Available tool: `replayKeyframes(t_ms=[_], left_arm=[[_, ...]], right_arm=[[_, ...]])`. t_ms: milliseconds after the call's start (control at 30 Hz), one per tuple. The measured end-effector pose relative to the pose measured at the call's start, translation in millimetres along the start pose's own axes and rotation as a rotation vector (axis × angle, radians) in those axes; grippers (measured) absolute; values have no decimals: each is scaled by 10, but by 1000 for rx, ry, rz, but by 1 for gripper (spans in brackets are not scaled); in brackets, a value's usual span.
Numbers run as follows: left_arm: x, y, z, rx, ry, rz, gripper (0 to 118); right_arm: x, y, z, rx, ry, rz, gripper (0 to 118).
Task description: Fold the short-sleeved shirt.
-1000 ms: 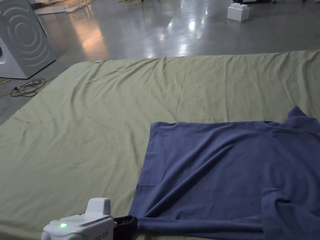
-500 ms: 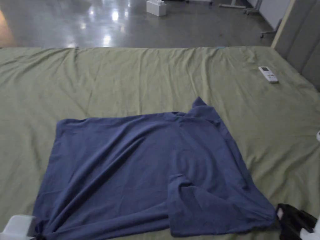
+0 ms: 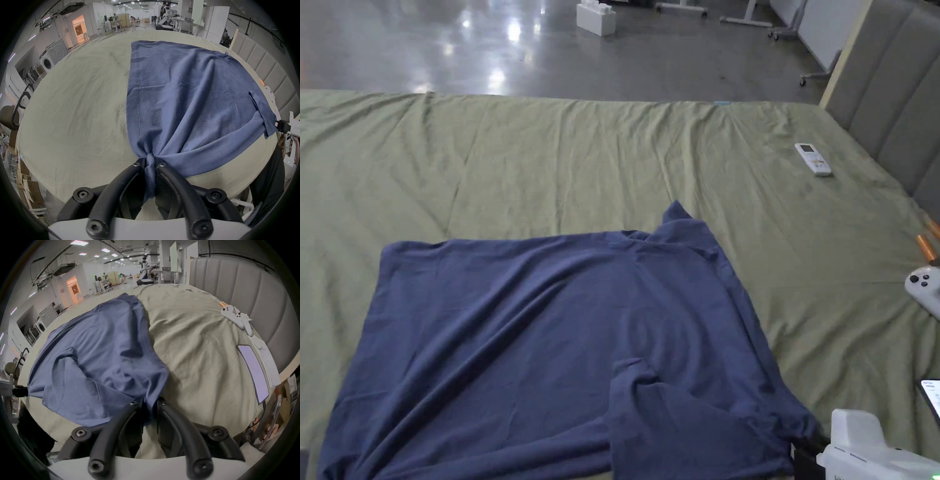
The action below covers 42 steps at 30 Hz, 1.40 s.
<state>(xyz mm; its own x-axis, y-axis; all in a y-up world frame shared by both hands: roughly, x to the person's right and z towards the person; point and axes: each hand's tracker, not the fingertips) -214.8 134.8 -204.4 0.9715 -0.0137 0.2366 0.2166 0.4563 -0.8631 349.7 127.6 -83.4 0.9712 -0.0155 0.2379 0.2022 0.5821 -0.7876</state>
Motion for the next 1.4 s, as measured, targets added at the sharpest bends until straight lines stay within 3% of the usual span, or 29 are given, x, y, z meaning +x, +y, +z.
replayKeyframes(t_ms=[33, 167, 300, 400, 467, 600, 733, 1000, 1033, 1100, 1133, 1167, 1267, 1400], left_arm=[[6, -2, 5, 1, 1, -1, 11], [0, -23, 41, 15, -1, -7, 11], [-106, 43, 264, 154, -41, 12, 11], [-189, 307, 514, 260, -97, 58, 11], [-291, 561, 579, 266, -109, 78, 11], [-447, 1119, 437, 313, -48, 59, 11], [-574, 1570, 152, 314, -40, 127, 10], [-714, 1982, -711, 267, -52, 237, 11], [-713, 1961, -777, 304, -62, 237, 18], [-663, 1887, -772, 303, -61, 257, 65], [-650, 1843, -741, 296, -48, 278, 78], [-638, 1766, -618, 363, -55, 286, 78], [-555, 1585, -179, 484, -68, 223, 78], [-374, 1238, 578, 669, -35, 116, 78]], right_arm=[[-7, 15, 4, -1, -7, 26, 14], [-9, 35, 80, 20, 10, -23, 3], [-10, 166, 346, 91, 77, -103, 2], [78, 431, 506, 125, 208, -230, 2], [115, 586, 514, 147, 194, -242, 2], [182, 1246, 280, 190, 214, -309, 2], [196, 1707, -186, 173, 239, -415, 2], [-140, 1993, -1059, 81, 201, -375, 3], [-156, 1962, -1119, 81, 201, -367, 6], [-81, 1881, -1208, 75, 193, -371, 54], [-42, 1817, -1191, 73, 192, -379, 73], [33, 1797, -1161, 108, 211, -389, 79], [105, 1666, -843, 238, 188, -381, 78], [2, 1382, 29, 456, 171, -247, 78]])
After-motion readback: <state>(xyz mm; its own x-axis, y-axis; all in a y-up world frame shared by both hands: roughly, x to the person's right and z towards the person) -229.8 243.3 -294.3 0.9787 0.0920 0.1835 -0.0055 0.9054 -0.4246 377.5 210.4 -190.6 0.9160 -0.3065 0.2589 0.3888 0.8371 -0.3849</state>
